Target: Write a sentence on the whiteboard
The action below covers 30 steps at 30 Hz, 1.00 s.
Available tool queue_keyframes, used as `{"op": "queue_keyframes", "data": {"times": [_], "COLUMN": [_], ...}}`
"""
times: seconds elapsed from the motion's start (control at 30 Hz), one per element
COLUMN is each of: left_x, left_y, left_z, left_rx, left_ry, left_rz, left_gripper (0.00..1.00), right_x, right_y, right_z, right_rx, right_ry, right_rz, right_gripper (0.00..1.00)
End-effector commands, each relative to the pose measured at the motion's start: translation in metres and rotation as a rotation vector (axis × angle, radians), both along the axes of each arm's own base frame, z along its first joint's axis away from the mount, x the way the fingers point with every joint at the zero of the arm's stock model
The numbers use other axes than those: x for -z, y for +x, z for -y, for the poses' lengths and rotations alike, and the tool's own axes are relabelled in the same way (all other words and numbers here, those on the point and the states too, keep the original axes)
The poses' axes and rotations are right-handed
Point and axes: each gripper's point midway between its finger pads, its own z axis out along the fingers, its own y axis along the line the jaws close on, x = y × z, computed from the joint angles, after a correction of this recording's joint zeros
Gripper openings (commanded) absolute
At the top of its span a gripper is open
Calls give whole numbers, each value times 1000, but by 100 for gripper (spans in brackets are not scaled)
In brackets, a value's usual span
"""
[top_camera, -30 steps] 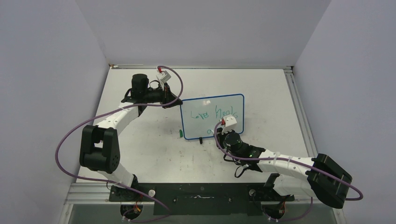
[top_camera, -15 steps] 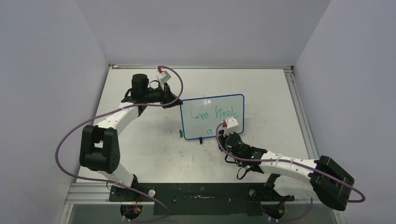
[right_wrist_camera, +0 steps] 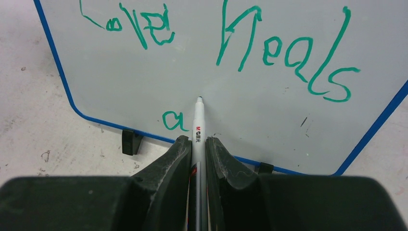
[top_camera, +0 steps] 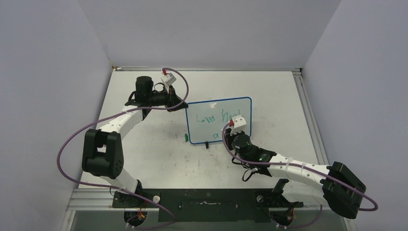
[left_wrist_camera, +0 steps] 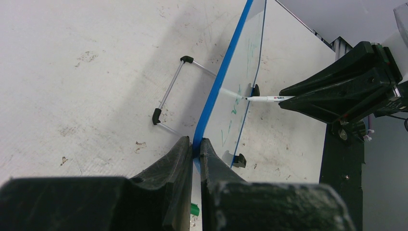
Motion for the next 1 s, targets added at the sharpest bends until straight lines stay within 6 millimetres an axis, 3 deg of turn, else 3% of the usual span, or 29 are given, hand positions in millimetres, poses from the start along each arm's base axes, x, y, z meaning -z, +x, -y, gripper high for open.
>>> {"op": "queue_keyframes", "data": {"times": [0.0, 0.6, 0.73, 0.97], "left_x": [-15, -15, -14, -15], "left_y": [2, 2, 1, 2], "left_z": [1, 0, 0, 0], "left_rx": [1, 0, 1, -1], "left_ry": [3, 5, 5, 6], "left_rz": [51, 51, 48, 51], "left_gripper": [0, 0, 0, 0], "right_x": [-27, 45, 40, -9], "right_y": [18, -19, -17, -4], "right_z": [-9, 5, 8, 12], "right_rx": [15, -14, 4, 37], "right_ry": [41, -1, -15, 31], "right_rz": [74, -146, -128, -10], "right_gripper": [5, 5, 5, 5]}}
